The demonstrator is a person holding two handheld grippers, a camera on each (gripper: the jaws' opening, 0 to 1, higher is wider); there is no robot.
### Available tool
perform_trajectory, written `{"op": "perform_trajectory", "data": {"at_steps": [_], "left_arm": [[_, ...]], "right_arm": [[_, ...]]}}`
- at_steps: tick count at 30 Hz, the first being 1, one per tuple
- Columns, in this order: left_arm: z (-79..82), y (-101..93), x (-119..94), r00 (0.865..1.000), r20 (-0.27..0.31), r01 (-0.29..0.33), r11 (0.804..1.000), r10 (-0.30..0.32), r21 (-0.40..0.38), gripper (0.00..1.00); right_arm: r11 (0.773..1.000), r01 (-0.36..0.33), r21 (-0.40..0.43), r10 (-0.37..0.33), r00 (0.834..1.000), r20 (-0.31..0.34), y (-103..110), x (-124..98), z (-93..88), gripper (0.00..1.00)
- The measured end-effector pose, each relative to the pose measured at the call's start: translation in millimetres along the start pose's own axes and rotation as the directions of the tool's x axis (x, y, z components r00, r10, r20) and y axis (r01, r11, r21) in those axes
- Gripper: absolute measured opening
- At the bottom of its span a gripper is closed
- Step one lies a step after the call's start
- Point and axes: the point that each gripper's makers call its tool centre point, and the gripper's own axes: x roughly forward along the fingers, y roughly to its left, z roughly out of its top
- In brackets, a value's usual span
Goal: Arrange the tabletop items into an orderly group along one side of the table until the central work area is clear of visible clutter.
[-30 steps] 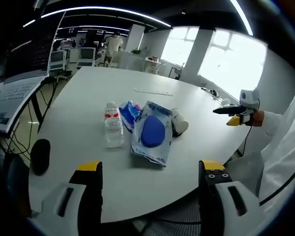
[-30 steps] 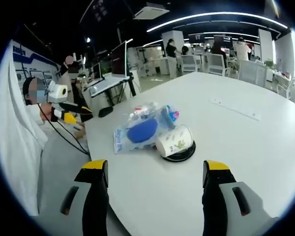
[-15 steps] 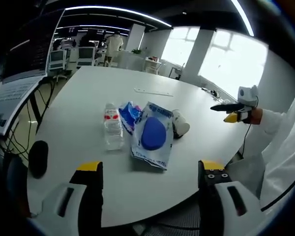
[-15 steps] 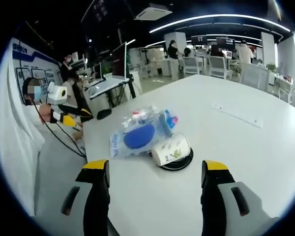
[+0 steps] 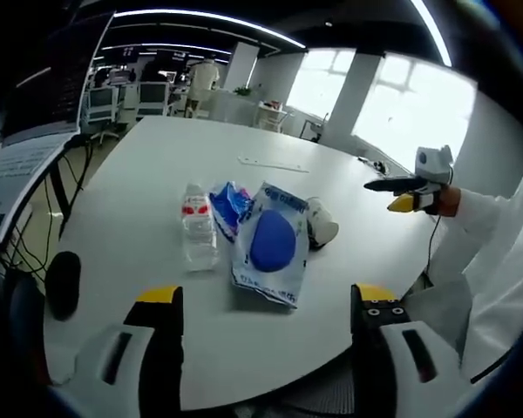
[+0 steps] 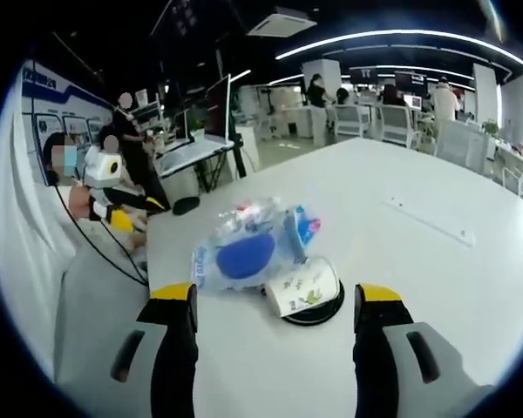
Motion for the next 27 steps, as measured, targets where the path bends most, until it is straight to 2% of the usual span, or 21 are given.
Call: {"op": "perform_trajectory", "data": {"at_steps": [8, 27], "left_arm": [[1.3, 2.7, 7.6, 1.0, -0.001, 0.001, 1.0, -0.001, -0.009, 0.8], [-6.6, 7.3, 33.6, 1.0, -0.023, 0.005, 0.999, -0.006, -0.049, 0.78]], "right_arm": [[0.999, -0.028, -0.032, 0.027, 1.0, -0.009, -5.5, 17.9, 9.5, 0.71], [0.995, -0.084, -0.051, 0.082, 0.996, -0.042, -18.0, 56.0, 11.5, 0.66]]}}
